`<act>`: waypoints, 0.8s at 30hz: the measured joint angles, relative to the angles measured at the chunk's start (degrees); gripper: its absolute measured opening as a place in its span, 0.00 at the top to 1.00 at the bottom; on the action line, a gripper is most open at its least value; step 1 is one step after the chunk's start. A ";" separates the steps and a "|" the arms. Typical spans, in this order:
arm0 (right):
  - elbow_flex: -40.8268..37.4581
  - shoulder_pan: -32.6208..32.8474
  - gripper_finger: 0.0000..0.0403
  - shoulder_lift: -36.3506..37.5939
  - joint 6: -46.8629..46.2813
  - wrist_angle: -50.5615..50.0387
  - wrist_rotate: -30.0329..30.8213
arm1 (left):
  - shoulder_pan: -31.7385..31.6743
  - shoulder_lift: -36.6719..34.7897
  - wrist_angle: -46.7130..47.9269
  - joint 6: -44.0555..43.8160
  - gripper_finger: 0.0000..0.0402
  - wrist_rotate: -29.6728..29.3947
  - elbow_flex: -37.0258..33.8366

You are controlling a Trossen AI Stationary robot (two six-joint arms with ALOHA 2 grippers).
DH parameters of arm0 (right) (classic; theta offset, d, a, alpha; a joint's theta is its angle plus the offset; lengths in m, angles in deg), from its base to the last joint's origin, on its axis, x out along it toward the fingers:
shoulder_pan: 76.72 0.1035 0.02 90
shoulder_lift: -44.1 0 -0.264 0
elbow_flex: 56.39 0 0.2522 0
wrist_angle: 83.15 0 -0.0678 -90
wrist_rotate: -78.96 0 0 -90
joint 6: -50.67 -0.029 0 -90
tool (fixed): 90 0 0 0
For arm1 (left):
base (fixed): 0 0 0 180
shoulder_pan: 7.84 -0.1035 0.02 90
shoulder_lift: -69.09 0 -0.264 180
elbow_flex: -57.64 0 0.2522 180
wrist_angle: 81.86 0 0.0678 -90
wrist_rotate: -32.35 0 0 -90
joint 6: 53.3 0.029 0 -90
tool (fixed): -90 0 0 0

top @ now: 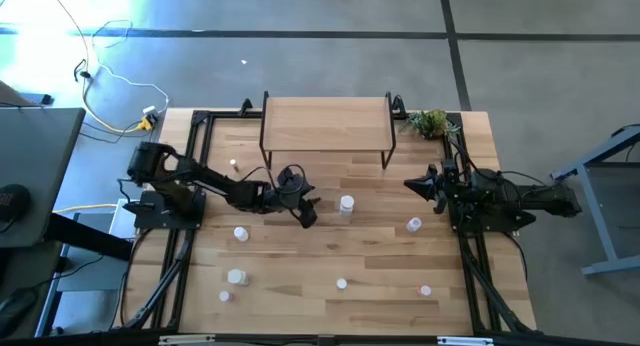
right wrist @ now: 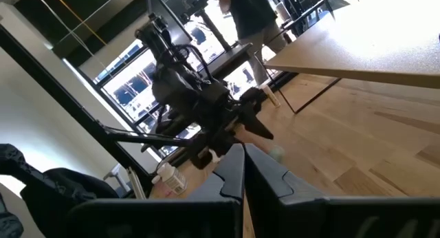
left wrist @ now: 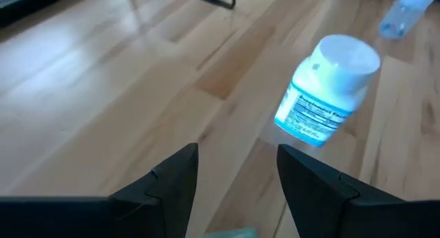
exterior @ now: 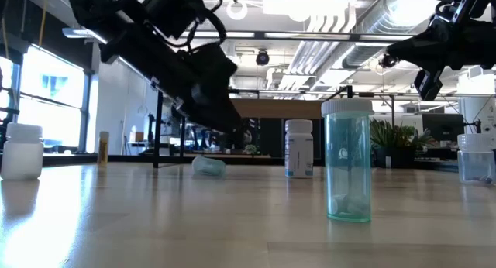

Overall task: Pick and place medicine bottles onto shelf by color
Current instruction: Put the top blue pill bottle on the shelf

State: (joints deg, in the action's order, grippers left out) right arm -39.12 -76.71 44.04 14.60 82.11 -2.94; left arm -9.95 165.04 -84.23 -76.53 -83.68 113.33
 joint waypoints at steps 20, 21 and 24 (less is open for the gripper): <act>0.00 0.02 1.00 -0.02 -0.15 4.66 0.02 | 2.67 -9.73 16.67 -59.09 0.55 3.25 0.97; 0.00 0.02 1.00 -0.02 -0.15 4.66 0.04 | 2.67 -9.73 17.63 -59.13 0.55 4.45 1.67; 0.00 0.02 1.00 -0.02 -0.15 4.66 0.04 | 2.66 -9.73 22.84 -59.12 0.59 6.93 4.77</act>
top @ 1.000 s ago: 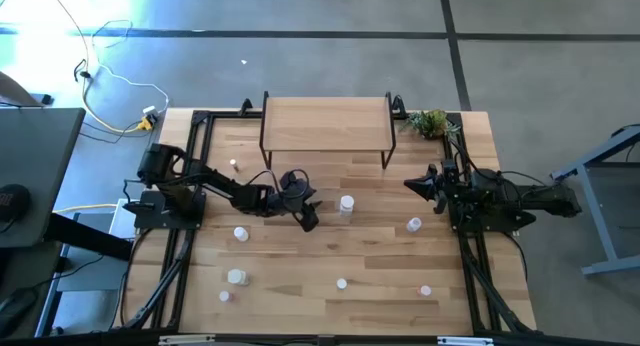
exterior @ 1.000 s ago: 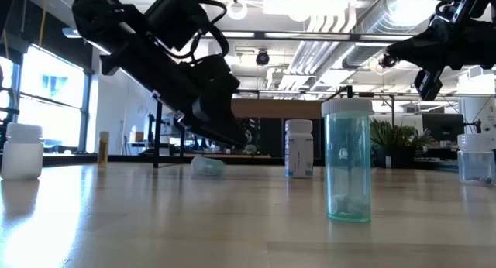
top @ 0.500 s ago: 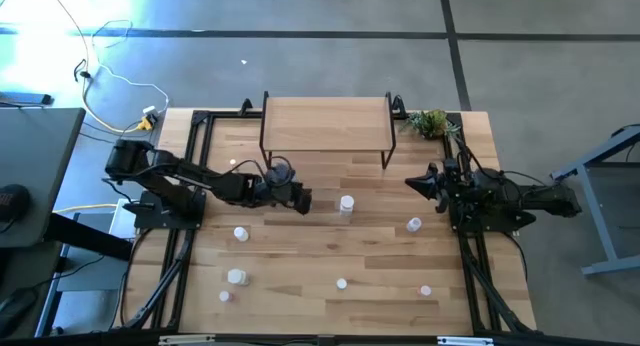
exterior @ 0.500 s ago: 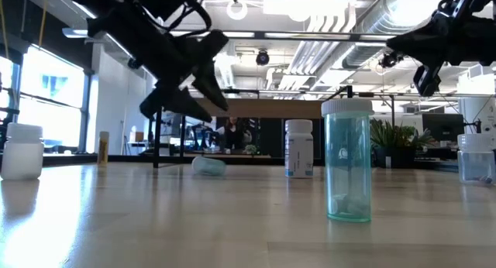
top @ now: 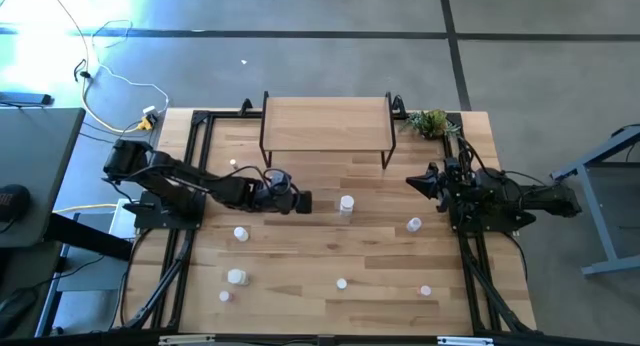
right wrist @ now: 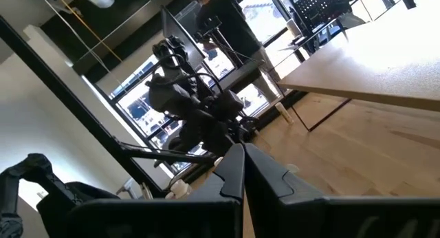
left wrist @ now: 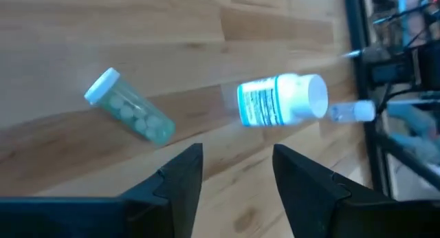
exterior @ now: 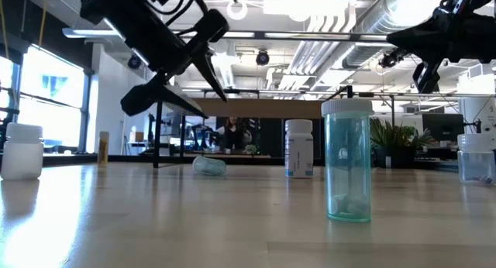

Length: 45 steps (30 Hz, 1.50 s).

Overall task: Pick and place medicine bottles onto shelf by color
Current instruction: Put the top blue pill bottle on the shelf

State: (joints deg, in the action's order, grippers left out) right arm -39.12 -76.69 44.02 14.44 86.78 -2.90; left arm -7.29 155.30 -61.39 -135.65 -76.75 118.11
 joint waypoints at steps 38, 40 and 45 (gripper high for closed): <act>0.00 0.00 1.00 -0.02 -2.49 0.00 1.29 | -10.17 1.28 26.24 6.49 0.60 -4.90 17.17; 0.00 0.00 1.00 -0.02 -2.49 0.01 1.29 | -9.55 2.79 26.12 3.67 0.60 -4.65 17.11; 0.00 0.00 1.00 -0.02 -1.26 -0.29 1.31 | -7.26 7.78 25.63 -3.77 0.62 -4.53 17.11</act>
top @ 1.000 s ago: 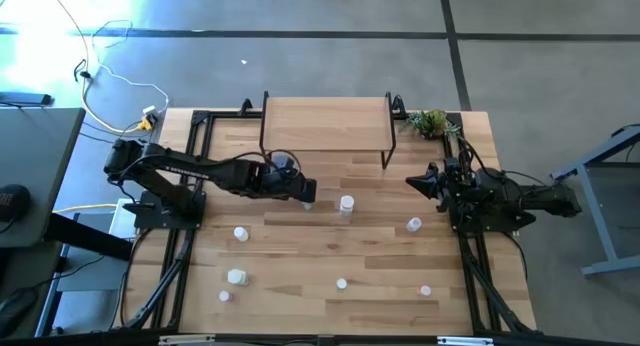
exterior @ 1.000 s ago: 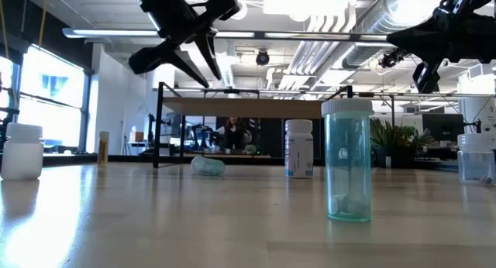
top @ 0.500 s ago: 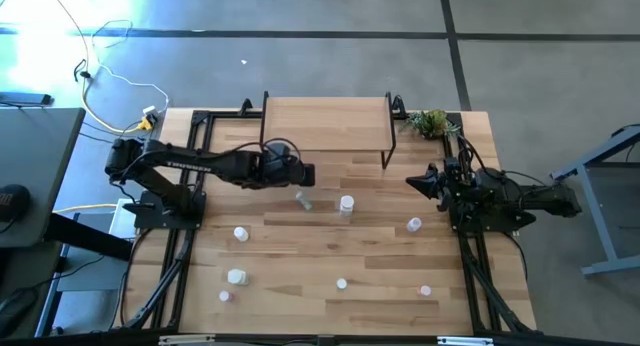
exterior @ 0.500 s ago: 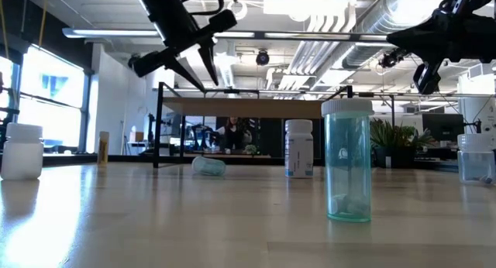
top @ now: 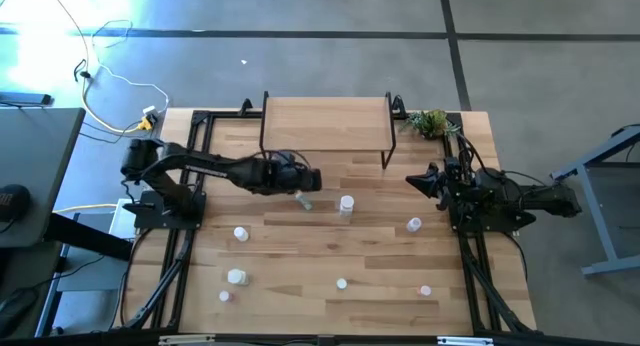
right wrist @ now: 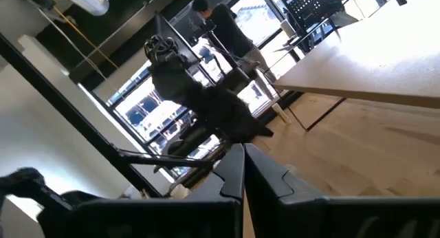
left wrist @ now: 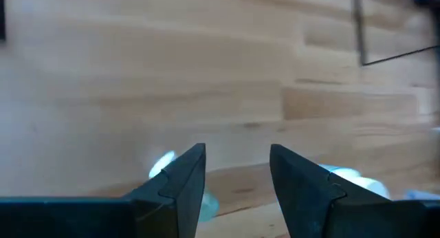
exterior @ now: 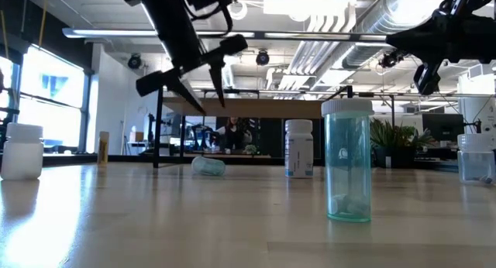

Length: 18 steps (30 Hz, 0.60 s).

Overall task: Pick and place medicine bottles onto shelf by color
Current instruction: Put the top blue pill bottle on the shelf

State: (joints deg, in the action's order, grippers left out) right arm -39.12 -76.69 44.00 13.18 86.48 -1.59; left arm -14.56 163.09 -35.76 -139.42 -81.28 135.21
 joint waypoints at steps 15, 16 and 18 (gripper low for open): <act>0.00 -0.02 1.00 0.00 3.45 -2.84 0.02 | 6.10 8.77 -0.23 -19.58 0.68 -0.41 0.02; 0.00 -0.02 1.00 0.00 3.45 -2.91 0.02 | 6.14 9.16 -0.23 -20.04 0.68 -0.42 0.02; 0.00 -0.02 1.00 0.00 3.45 -3.11 0.02 | 6.16 9.94 -0.57 -20.23 0.68 -0.41 0.02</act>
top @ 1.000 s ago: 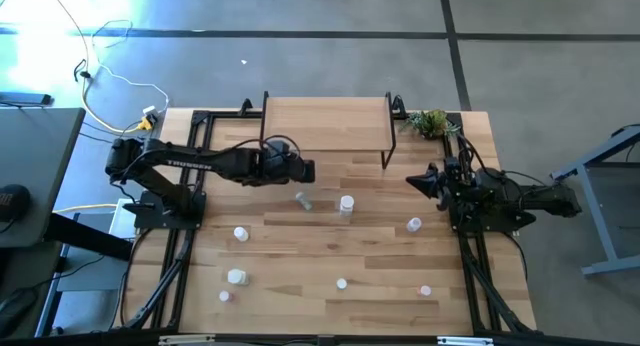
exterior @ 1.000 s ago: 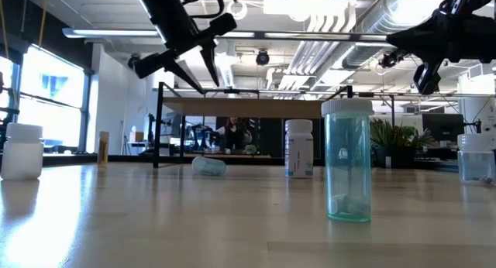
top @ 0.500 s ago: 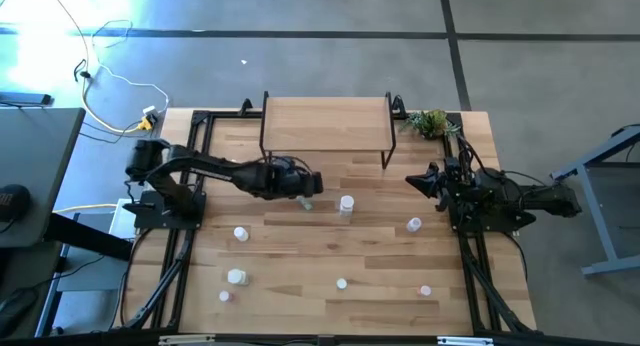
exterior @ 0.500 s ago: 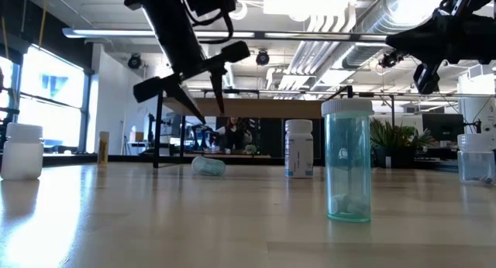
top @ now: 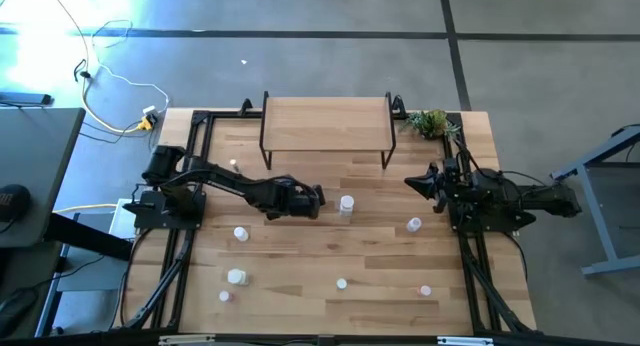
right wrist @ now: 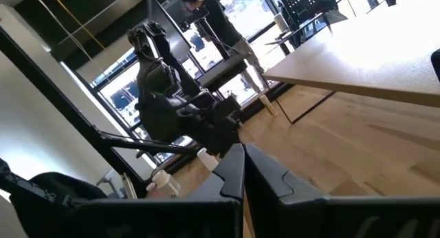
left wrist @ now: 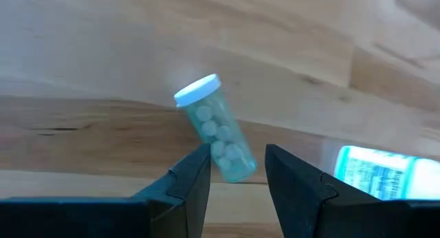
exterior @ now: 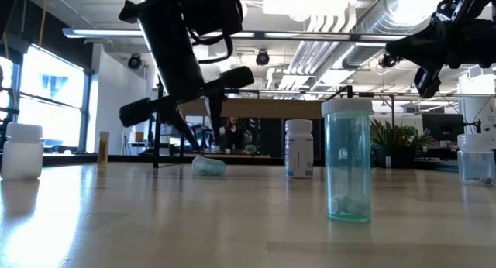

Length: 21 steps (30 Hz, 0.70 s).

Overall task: Pick and place medicine bottles onto shelf by color
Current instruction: Put the top blue pill bottle on the shelf

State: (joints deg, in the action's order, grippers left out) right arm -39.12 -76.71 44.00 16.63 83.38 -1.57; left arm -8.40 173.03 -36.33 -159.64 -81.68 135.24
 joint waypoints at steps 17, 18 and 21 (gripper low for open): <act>0.00 0.00 1.00 0.00 0.00 -0.93 0.02 | -2.24 2.74 0.60 1.39 0.69 1.95 0.00; 0.00 0.00 1.00 0.00 0.00 -0.93 0.02 | -2.46 2.74 0.57 1.61 0.69 2.13 0.00; 0.00 0.00 1.00 0.00 0.00 -0.91 0.03 | -2.71 2.74 0.59 2.68 0.69 2.23 0.00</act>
State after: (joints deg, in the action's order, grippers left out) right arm -39.12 -76.71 44.00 16.63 82.46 -1.54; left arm -11.11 175.76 -35.74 -156.97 -79.45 135.24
